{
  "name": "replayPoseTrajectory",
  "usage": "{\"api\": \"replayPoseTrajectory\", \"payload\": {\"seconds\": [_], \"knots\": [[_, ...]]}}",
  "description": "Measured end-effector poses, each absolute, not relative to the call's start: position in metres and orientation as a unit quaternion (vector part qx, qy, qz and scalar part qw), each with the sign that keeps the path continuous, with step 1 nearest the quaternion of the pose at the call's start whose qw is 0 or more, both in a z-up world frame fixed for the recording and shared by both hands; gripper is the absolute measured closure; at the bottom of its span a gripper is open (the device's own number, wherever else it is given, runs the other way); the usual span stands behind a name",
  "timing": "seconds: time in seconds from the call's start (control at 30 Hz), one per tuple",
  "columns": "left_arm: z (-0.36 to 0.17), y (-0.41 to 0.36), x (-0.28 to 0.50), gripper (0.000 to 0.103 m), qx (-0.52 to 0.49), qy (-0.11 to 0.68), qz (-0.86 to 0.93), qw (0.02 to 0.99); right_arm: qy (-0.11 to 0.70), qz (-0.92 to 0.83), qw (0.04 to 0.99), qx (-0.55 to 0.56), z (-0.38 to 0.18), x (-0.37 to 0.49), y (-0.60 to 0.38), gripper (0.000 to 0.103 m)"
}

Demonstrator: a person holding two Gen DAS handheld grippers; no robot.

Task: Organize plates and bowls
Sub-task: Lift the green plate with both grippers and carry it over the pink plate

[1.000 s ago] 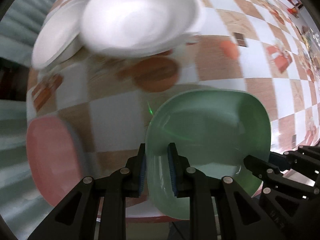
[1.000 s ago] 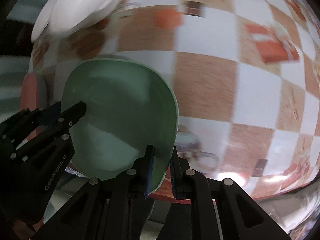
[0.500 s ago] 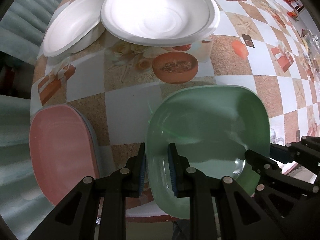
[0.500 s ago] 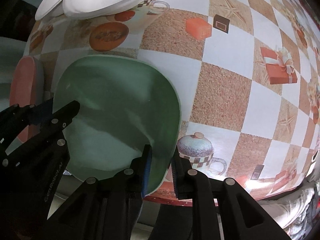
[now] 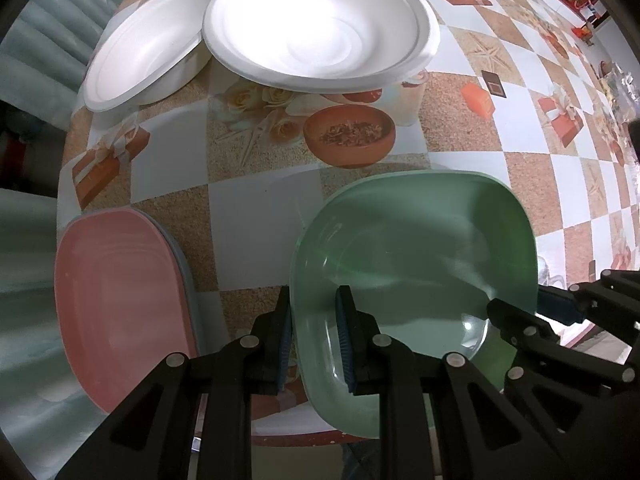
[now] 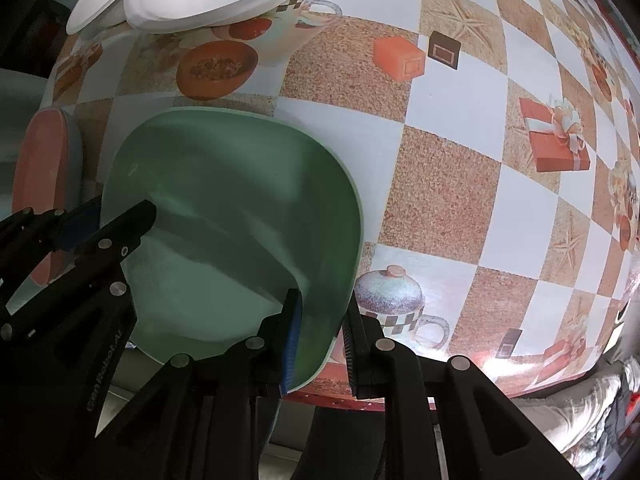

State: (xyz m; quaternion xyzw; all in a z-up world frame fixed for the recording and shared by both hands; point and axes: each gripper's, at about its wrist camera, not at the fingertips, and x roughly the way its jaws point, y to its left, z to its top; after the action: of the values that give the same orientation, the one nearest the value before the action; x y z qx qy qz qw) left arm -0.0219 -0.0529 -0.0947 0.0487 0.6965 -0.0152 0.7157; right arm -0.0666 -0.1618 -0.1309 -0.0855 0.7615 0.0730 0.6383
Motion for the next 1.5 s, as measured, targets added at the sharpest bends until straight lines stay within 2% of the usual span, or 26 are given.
{"api": "replayPoseTrajectory", "payload": {"seconds": [0.83, 1.5], "knots": [[-0.101, -0.040, -0.019, 0.080, 0.024, 0.712, -0.014, 0.702, 0.762, 0.077, 0.638, -0.084, -0.118, -0.062, -0.156, 0.083], [-0.023, 0.007, -0.012, 0.080, 0.002, 0.656, 0.035, 0.754, 0.728, 0.128, 0.668, -0.087, -0.044, -0.039, -0.125, 0.083]]}}
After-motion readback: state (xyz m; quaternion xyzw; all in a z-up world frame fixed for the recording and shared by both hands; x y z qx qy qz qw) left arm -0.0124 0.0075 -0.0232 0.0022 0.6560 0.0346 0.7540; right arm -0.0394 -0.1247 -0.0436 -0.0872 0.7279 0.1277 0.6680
